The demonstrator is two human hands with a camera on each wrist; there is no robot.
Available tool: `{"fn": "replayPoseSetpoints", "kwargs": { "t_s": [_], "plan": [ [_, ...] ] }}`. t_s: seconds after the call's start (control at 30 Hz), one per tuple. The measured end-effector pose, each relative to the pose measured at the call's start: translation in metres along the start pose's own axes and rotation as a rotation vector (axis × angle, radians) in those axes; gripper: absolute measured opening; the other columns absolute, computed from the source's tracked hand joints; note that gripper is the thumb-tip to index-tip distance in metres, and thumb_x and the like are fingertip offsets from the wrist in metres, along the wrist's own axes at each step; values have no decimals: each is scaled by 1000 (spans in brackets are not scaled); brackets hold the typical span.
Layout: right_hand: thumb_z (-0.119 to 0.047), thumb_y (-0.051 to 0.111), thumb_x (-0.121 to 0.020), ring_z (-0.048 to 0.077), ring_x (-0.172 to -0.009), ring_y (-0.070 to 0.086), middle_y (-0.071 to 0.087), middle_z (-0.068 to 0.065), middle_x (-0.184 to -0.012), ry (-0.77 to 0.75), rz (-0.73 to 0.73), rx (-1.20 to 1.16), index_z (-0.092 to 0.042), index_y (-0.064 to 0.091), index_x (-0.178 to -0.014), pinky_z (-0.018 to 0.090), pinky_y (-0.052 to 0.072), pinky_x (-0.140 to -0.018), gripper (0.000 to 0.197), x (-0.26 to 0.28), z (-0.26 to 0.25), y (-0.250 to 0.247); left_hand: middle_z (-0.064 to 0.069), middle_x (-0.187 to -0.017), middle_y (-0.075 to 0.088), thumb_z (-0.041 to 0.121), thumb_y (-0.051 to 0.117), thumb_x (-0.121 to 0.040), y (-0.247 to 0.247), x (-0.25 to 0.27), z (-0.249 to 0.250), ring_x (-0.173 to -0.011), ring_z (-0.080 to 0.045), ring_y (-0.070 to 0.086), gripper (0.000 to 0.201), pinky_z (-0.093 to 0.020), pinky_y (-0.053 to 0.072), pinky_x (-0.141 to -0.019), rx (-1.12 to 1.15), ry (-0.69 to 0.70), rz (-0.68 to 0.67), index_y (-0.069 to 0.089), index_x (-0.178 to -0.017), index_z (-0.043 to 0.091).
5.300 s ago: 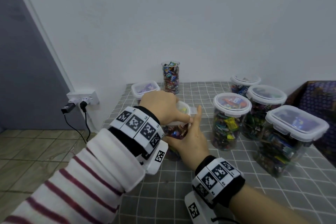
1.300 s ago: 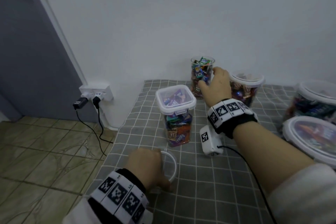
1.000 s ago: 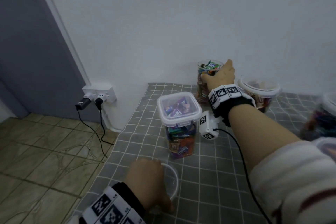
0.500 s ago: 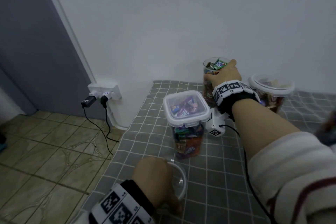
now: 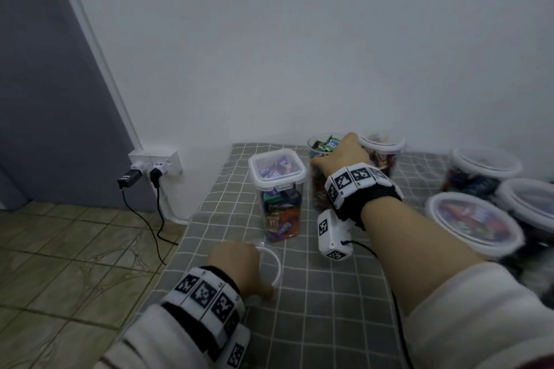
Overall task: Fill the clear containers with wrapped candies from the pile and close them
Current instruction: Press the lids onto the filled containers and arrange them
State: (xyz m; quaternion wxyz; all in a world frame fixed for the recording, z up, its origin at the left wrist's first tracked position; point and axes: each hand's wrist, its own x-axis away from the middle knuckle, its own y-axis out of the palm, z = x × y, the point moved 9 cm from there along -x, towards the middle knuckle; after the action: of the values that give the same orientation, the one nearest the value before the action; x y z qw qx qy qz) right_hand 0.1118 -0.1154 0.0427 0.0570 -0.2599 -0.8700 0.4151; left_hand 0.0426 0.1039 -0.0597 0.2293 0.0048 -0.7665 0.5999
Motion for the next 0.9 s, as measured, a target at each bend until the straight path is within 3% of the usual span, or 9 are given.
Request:
{"fn": "replayPoseSetpoints", "kwargs": {
  "t_s": [0.37, 0.5, 0.57, 0.73, 0.83, 0.9],
  "plan": [
    [-39, 72, -74, 32, -104, 59, 59, 13, -111, -52, -57, 130, -5, 33, -120, 29, 39, -69, 69, 78, 16, -30, -1, -93, 64, 58, 57, -79, -6, 21, 9, -85, -17, 60, 46, -26, 45, -69, 20, -30, 104, 65, -98, 17],
    [-44, 72, -72, 31, -101, 59, 58, 10, -106, -88, -96, 145, -8, 34, -116, 31, 41, -70, 68, 99, 20, -34, -7, -108, 66, 42, 48, -92, -17, 26, 12, -100, -24, 62, 33, -30, 47, -81, 59, -35, 232, 63, -106, 15],
    [-46, 73, -71, 31, -100, 58, 58, 9, -104, -125, -129, 137, -10, 33, -111, 31, 44, -70, 67, 109, 23, -36, -7, -107, 67, 40, 42, -96, -29, 32, 12, -99, -25, 62, 32, -30, 45, -78, 111, -21, 309, 62, -105, 16],
    [-46, 76, -67, 29, -95, 59, 57, 7, -100, -177, -171, 103, -12, 33, -104, 35, 50, -75, 66, 137, 35, -48, 2, -79, 59, 46, 43, -93, -75, 59, -2, -74, -18, 56, 25, -28, 42, -66, 339, 34, 545, 53, -89, 24],
    [-44, 76, -67, 27, -96, 58, 56, 5, -101, -205, -191, 97, -12, 35, -109, 37, 51, -79, 67, 149, 37, -54, 0, -78, 62, 30, 44, -95, -106, 81, -17, -72, -21, 57, 14, -31, 39, -62, 617, 76, 760, 55, -94, 22],
    [-44, 77, -67, 26, -94, 58, 53, 3, -98, -215, -212, 92, -13, 35, -109, 35, 51, -78, 68, 154, 39, -56, -2, -74, 63, 20, 43, -95, -121, 91, -24, -70, -22, 57, 15, -35, 41, -63, 841, 122, 846, 54, -86, 18]
  ]
}}
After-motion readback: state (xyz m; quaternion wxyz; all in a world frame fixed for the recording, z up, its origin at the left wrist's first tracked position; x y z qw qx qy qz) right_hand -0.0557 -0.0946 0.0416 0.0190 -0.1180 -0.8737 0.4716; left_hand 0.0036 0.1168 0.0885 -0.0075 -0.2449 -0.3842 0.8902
